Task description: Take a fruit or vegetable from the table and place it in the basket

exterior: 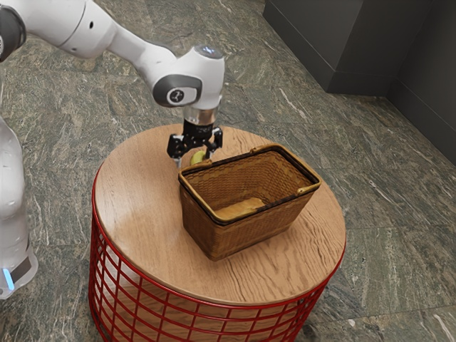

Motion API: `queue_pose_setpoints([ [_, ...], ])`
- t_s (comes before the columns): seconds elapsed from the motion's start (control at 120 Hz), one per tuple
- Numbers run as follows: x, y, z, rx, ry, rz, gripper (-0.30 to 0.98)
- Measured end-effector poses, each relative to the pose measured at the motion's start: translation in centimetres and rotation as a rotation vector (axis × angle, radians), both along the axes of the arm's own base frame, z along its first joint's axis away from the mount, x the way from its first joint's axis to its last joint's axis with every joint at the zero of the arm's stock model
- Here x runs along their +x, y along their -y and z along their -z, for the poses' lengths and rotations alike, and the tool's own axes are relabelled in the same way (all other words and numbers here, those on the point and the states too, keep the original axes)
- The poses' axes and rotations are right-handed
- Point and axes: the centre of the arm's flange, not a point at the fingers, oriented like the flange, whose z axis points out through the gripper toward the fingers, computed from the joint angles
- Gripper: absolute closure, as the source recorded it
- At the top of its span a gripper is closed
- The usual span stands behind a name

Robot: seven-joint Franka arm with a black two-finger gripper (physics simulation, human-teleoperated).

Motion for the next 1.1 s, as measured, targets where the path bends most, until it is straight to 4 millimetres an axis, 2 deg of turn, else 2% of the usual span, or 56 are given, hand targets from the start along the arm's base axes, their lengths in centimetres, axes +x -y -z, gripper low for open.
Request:
queue_pose_setpoints([
  [1.008,-0.1,0.1,1.9,0.005,0.02,0.023,0.01],
  [1.1,-0.1,0.1,2.0,0.006,0.023,0.026,0.11],
])
